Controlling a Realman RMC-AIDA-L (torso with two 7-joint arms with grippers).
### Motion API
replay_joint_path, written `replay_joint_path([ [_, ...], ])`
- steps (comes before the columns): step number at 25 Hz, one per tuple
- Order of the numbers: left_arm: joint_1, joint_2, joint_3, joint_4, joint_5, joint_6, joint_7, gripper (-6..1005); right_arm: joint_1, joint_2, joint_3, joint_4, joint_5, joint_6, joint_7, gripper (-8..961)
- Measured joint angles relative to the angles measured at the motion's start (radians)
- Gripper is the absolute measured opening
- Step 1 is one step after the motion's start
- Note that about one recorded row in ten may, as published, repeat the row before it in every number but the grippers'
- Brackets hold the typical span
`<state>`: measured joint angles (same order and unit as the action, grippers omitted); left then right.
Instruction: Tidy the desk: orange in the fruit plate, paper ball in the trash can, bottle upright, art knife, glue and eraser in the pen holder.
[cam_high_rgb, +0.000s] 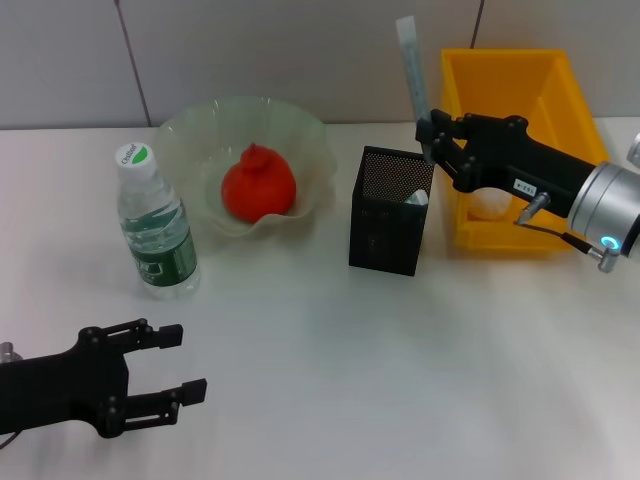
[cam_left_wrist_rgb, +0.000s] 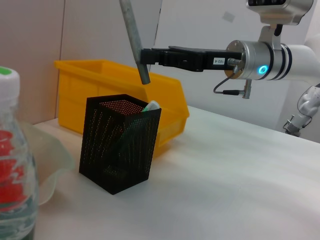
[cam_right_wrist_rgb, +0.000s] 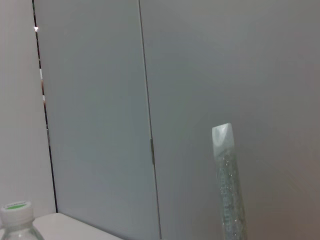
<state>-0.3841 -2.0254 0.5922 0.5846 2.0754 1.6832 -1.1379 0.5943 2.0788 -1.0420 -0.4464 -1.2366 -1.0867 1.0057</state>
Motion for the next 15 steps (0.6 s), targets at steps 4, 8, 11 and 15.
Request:
replay_joint_path([
  [4,-0.001,-0.003,0.003,0.000,0.000,0.000,0.003,770,0.001,0.000,-0.008,0.003,0.001,0.001,-0.001,144],
  [8,-0.001,-0.005,0.004,0.000,0.001,0.000,0.004,770,0.005,0.001,-0.009,0.019,-0.001,0.006,-0.001,144],
  [11,-0.001,-0.006,0.004,0.000,0.003,0.000,0.004,770,0.015,0.001,-0.009,0.032,-0.003,0.017,-0.001,144],
  [15,0.003,-0.006,0.006,0.000,0.002,0.001,0.005,770,0.025,0.002,-0.010,0.039,-0.007,0.024,0.001,145],
])
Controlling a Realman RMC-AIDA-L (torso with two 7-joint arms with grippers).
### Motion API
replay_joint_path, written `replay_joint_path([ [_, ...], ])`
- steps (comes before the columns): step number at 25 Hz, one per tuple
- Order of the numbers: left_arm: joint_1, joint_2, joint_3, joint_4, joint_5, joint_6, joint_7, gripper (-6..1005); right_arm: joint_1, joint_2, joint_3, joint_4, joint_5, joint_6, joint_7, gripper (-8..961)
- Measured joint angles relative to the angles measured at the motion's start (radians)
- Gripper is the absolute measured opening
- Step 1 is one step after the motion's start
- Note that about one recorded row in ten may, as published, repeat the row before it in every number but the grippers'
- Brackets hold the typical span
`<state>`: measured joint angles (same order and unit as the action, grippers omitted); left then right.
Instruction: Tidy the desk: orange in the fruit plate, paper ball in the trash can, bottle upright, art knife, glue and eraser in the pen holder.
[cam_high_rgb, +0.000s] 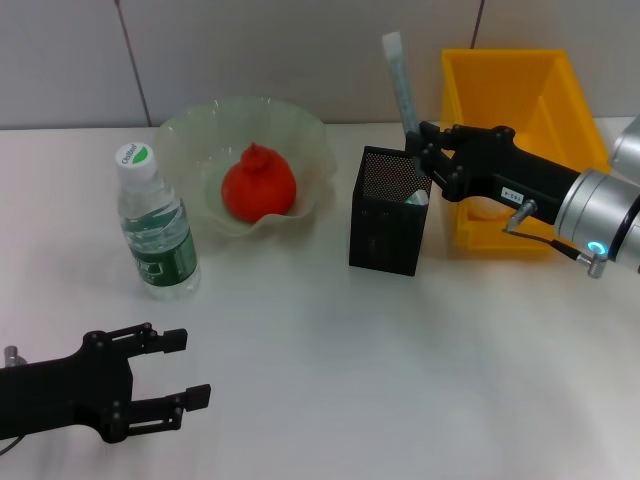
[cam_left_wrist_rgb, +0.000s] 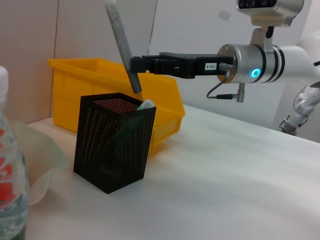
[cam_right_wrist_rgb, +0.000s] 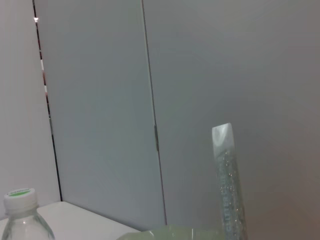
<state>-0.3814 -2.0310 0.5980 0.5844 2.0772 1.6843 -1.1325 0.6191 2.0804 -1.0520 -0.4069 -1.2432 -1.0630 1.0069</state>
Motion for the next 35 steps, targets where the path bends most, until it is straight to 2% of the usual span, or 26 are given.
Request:
replay_joint_path([
  [6,0.003,0.001,0.000,0.000,-0.001,0.001,0.002,770,0.013,-0.002,0.000,0.014,-0.002,0.007,0.007,145],
  [12,0.004,0.002,-0.001,0.000,-0.001,0.001,0.002,770,0.008,-0.001,0.000,0.009,-0.002,0.007,0.007,211],
  [14,0.003,0.002,-0.002,0.000,0.000,0.001,0.002,770,0.007,-0.001,0.004,0.008,-0.001,0.004,0.007,452],
  [20,0.001,0.002,-0.004,0.000,0.003,0.002,0.002,770,0.003,-0.001,0.011,0.003,0.003,-0.001,0.008,523],
  [29,0.000,0.000,-0.004,0.000,0.002,-0.004,0.002,770,-0.004,-0.006,0.067,-0.004,0.060,-0.042,0.019,524],
  [35,-0.007,-0.007,-0.004,0.000,-0.001,-0.003,0.002,770,-0.041,-0.021,0.136,-0.027,0.061,-0.150,0.124,547],
])
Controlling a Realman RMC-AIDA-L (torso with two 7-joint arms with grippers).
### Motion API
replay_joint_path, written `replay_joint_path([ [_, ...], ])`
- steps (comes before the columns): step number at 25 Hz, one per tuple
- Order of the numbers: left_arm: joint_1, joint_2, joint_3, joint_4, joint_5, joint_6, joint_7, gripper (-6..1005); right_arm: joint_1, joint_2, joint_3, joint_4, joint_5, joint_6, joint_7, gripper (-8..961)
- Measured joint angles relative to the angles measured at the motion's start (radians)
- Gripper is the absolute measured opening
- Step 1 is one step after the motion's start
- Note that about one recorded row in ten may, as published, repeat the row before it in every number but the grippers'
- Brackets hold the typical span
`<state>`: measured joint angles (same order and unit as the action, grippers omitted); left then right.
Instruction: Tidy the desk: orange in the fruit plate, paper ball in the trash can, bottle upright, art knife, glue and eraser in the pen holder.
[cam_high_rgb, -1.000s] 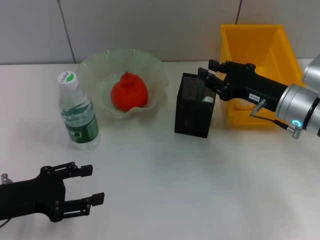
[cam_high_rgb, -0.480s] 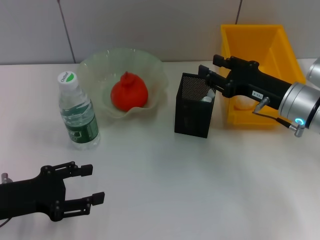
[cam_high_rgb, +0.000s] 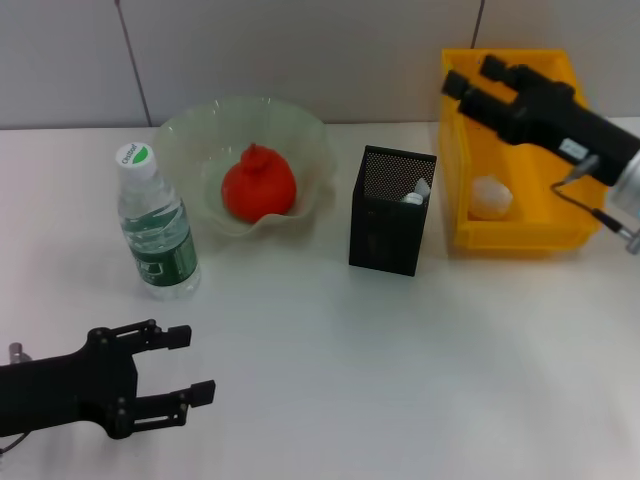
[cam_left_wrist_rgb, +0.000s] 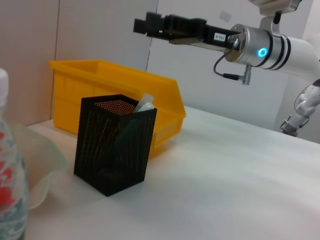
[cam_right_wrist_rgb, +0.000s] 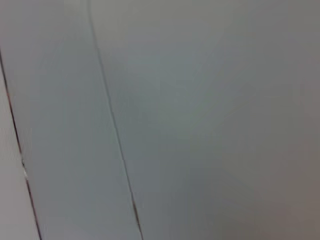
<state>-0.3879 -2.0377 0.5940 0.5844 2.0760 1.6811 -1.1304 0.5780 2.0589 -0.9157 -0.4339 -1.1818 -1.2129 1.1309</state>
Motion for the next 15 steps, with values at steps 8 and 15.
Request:
replay_joint_path([
  [8,-0.066,-0.024,-0.003,-0.065,-0.008,0.020,0.002,770,-0.106,-0.054,0.043,-0.018,-0.053,-0.388,0.132,783],
  [15,-0.124,-0.024,0.005,-0.127,-0.007,0.024,0.004,770,-0.116,-0.086,0.044,-0.029,-0.420,-0.585,0.183,813],
])
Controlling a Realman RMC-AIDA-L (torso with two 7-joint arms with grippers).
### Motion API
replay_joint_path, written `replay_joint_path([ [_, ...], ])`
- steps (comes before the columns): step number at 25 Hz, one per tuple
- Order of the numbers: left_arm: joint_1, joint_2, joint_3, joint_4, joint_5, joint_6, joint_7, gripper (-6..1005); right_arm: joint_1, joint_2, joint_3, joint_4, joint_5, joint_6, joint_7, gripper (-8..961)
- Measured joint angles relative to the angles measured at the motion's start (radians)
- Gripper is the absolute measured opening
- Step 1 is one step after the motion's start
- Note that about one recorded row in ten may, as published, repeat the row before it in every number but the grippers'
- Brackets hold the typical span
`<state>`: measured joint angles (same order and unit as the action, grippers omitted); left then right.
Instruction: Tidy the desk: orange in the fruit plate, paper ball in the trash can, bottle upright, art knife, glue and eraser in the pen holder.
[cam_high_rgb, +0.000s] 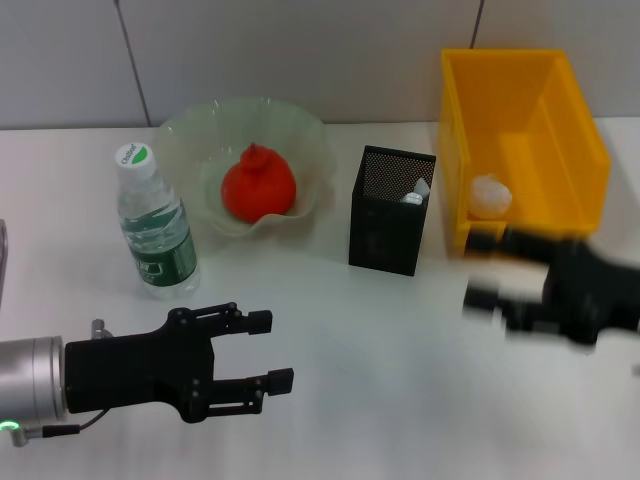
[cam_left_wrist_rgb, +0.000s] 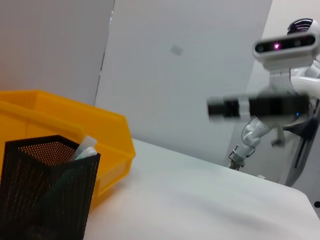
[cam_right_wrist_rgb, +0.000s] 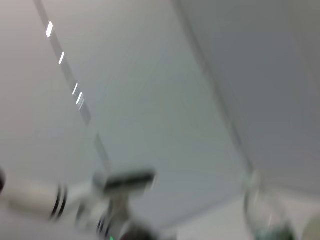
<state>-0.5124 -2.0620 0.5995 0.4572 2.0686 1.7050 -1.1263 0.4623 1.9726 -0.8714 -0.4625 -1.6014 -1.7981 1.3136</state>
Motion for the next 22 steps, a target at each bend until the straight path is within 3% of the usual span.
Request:
replay_joint_path([
  [7,-0.022,0.007,0.005,-0.002,0.012,0.000,0.000,770,-0.003,0.035,-0.006,-0.013,-0.194,0.050,-0.063,814],
  [22,-0.007,0.017,0.048,-0.001,0.011,0.123,-0.023,770,0.018,0.074,-0.010,-0.021,-0.239,0.116,-0.123,810],
])
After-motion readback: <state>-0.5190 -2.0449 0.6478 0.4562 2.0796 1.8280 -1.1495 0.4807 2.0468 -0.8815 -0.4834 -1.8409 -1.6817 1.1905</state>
